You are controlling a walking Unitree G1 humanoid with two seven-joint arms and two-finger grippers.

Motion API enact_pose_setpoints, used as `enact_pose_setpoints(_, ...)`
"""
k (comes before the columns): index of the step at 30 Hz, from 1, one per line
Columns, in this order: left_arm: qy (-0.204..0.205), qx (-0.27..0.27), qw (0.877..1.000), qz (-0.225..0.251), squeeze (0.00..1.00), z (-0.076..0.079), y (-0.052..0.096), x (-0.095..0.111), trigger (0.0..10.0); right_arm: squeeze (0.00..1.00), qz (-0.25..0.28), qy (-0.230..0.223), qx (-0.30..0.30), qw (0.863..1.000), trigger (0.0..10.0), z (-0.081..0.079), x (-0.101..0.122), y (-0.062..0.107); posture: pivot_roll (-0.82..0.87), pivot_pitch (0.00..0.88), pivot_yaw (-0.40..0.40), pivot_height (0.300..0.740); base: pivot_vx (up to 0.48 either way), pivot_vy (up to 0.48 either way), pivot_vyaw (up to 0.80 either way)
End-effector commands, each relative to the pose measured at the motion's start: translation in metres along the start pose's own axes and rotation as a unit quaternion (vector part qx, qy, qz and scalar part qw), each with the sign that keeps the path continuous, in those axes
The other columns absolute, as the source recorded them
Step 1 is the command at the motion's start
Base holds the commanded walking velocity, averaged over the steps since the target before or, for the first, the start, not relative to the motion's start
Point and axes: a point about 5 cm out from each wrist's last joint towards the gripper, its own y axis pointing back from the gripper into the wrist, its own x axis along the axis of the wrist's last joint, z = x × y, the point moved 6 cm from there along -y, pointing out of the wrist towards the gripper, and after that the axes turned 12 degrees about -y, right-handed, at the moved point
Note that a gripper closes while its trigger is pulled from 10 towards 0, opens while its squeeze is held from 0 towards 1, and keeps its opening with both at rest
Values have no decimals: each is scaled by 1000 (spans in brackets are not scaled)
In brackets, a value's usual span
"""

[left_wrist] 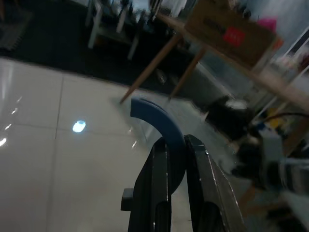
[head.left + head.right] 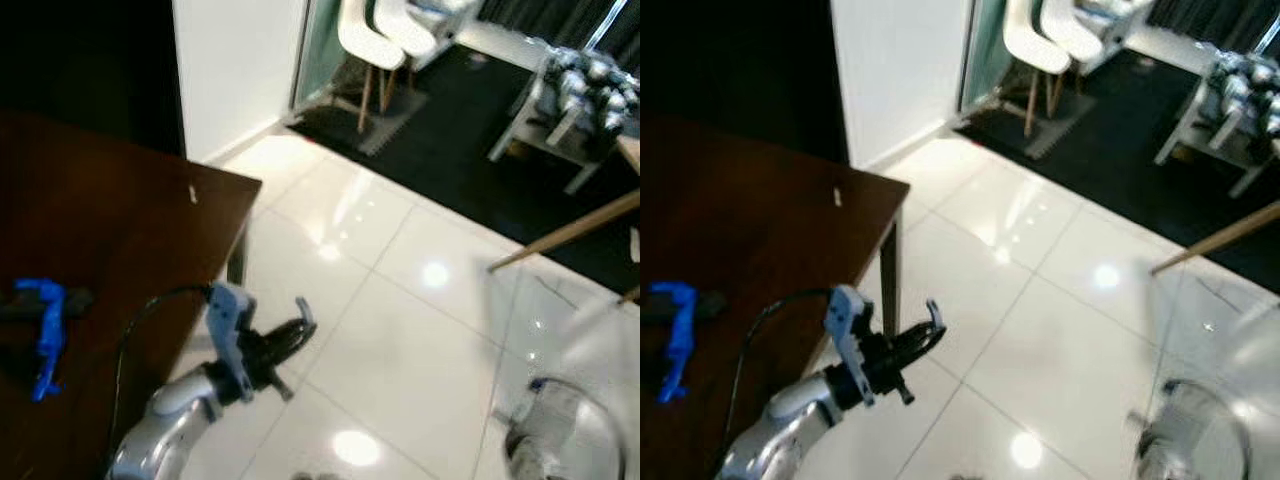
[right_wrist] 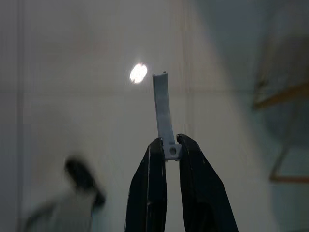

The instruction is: Picking trash to rubbish bin

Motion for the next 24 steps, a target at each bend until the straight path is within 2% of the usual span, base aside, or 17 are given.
enact_pose_setpoints(1, -4, -1, 1000, -3, 0, 4, -7, -4, 10000, 0, -18, 24, 11, 999, 10000, -3, -11, 1, 222, 142, -92, 740, 0, -461, 0)
enact_pose_setpoints(3, -8, -1, 1000, -5, 0, 4, -11, -5, 10000, 0, -42, 51, 27, 997, 10000, -9, -29, 4, 219, 140, -92, 740, 0, -471, 0)
enact_pose_setpoints(4, -8, -1, 1000, -5, 0, 4, -11, -5, 10000, 0, -42, 51, 27, 997, 10000, -9, -29, 4, 219, 140, -92, 740, 0, -480, 0)
enact_pose_setpoints(5, -6, -6, 1000, -1, 0, 5, -14, -4, 10000, 0, -66, 89, 51, 993, 10000, -17, -47, 9, 214, 141, -92, 740, 0, -469, 0)
enact_pose_setpoints(7, -6, -8, 1000, -1, 0, 6, -16, -4, 10000, 0, -91, 138, 76, 983, 10000, -24, -67, 14, 214, 141, -92, 740, 0, -469, 0)
enact_pose_setpoints(8, -6, -8, 1000, -1, 0, 6, -16, -4, 10000, 0, -91, 138, 76, 983, 10000, -24, -67, 14, 214, 141, -92, 740, 0, -469, 0)
enact_pose_setpoints(10, -8, -9, 1000, -3, 0, 6, -17, -6, 10000, 0, -108, 171, 90, 975, 10000, -28, -79, 18, 212, 141, -93, 740, 0, -469, 0)
enact_pose_setpoints(16, -14, -4, 1000, -16, 0, 2, -18, -15, 10000, 0, -121, 211, 108, 964, 10000, -33, -91, 22, 212, 141, -93, 740, 0, -469, 0)
enact_pose_setpoints(20, -16, 16, 999, -44, 0, -6, -13, -33, 10000, 0, -120, 225, 116, 960, 10000, -35, -90, 22, 212, 141, -96, 740, 0, -405, 0)
enact_pose_setpoints(21, -19, 36, 996, -75, 0, -15, -7, -49, 10000, 0, -120, 230, 118, 959, 10000, -37, -90, 22, 208, 139, -94, 740, 0, 0, 0)
enact_pose_setpoints(22, -19, 36, 996, -75, 0, -15, -7, -49, 10000, 0, -120, 230, 118, 959, 10000, -37, -90, 22, 208, 139, -94, 740, 0, 0, 0)
enact_pose_setpoints(24, -21, 67, 989, -128, 0, -29, 8, -77, 10000, 0, -119, 233, 119, 958, 10000, -38, -89, 22, 208, 137, -93, 740, 0, 0, 0)
